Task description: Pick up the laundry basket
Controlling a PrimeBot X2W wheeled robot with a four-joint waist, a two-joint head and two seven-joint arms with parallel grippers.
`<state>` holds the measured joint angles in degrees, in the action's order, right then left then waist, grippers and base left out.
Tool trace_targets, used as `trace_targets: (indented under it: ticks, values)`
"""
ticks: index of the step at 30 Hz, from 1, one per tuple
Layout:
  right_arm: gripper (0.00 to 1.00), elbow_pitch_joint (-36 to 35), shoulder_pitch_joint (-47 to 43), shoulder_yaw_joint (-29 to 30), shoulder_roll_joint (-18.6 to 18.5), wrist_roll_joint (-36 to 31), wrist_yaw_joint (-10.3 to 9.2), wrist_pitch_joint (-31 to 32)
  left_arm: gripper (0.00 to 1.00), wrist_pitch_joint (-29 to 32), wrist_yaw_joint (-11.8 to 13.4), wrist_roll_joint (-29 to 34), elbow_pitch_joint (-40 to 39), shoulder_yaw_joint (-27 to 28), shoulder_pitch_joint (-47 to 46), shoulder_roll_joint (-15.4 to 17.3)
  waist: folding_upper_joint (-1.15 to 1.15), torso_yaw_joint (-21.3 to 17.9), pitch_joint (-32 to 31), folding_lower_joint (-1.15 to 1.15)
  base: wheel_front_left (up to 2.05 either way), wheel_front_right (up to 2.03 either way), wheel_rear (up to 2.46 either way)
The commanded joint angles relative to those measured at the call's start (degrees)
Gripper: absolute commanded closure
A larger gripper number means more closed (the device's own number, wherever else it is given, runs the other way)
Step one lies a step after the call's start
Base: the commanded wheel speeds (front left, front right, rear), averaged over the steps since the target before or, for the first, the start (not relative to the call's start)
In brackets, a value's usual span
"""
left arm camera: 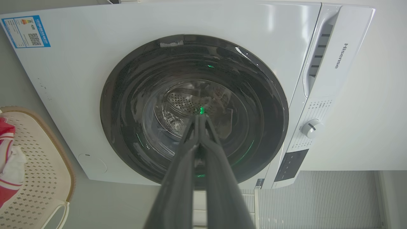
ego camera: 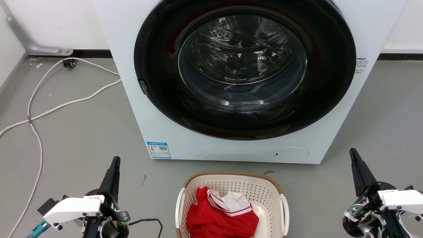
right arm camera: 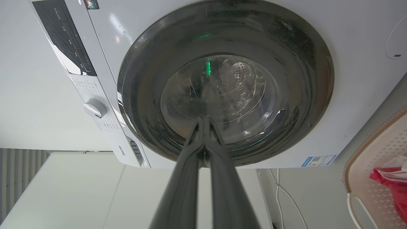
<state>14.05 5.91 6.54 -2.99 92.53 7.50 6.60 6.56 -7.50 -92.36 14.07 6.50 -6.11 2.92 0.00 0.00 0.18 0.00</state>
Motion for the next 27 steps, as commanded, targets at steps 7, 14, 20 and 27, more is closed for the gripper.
trace_targets:
  ticks: [7,14,20,27]
  values:
    - [1.00,0.04,0.63,-0.01,0.19,-0.26,-0.02,0.05,1.00,0.10,-0.14,-0.12,0.00,0.14,-0.26,-0.08,0.00,0.00,0.00,0.00,0.00,0.00,0.00]
    - [1.00,0.04,0.63,-0.01,0.19,-0.25,-0.02,0.06,1.00,0.10,-0.14,-0.12,0.00,0.14,-0.26,-0.08,0.00,0.00,0.00,0.00,0.00,0.00,0.00]
    - [0.00,0.26,-0.13,-0.01,0.01,0.02,0.00,-0.03,0.00,-0.02,0.01,0.00,0.28,-0.06,0.10,-0.02,0.00,0.00,0.00,0.00,0.00,0.00,0.00]
    - [0.00,0.93,-1.38,0.06,0.07,-0.83,-0.01,-1.28,0.00,-1.28,0.02,0.69,0.22,-0.52,1.17,-0.09,0.00,-0.01,0.04,0.00,0.00,0.00,0.00]
